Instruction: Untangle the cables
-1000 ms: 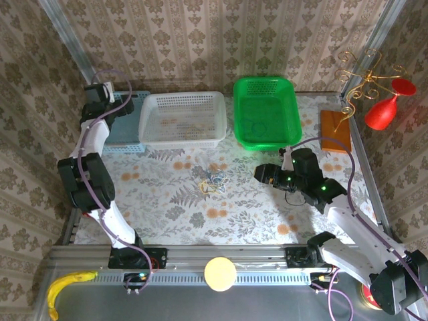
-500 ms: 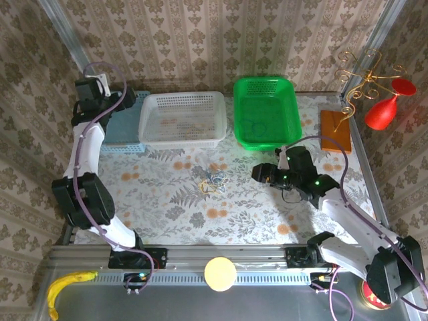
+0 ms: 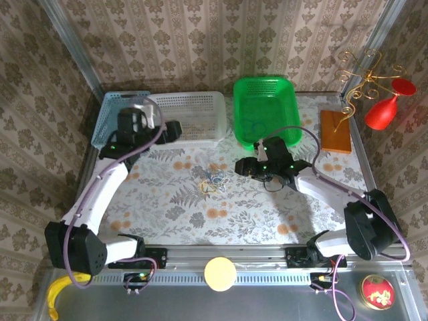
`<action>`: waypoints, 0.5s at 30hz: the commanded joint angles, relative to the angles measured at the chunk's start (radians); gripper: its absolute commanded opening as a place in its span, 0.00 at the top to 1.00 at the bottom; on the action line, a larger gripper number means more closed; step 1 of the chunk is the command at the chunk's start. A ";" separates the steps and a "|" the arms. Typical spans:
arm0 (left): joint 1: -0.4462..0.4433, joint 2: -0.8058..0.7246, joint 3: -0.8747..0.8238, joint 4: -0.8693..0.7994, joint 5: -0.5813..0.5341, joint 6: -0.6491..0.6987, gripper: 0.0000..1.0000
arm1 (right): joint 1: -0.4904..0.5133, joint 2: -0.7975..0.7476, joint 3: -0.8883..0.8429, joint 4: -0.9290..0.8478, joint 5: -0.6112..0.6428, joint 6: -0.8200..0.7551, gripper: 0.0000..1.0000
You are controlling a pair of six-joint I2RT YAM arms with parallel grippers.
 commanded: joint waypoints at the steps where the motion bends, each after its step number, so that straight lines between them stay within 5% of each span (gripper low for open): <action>1: -0.070 -0.052 -0.101 0.040 -0.085 -0.097 0.00 | 0.025 0.080 0.049 0.056 -0.012 -0.008 0.41; 10: -0.211 -0.068 -0.231 0.090 -0.141 -0.159 0.00 | 0.084 0.286 0.131 0.104 -0.008 -0.004 0.55; 15: -0.247 -0.041 -0.238 0.104 -0.151 -0.156 0.00 | 0.089 0.321 0.138 0.125 -0.018 0.005 0.90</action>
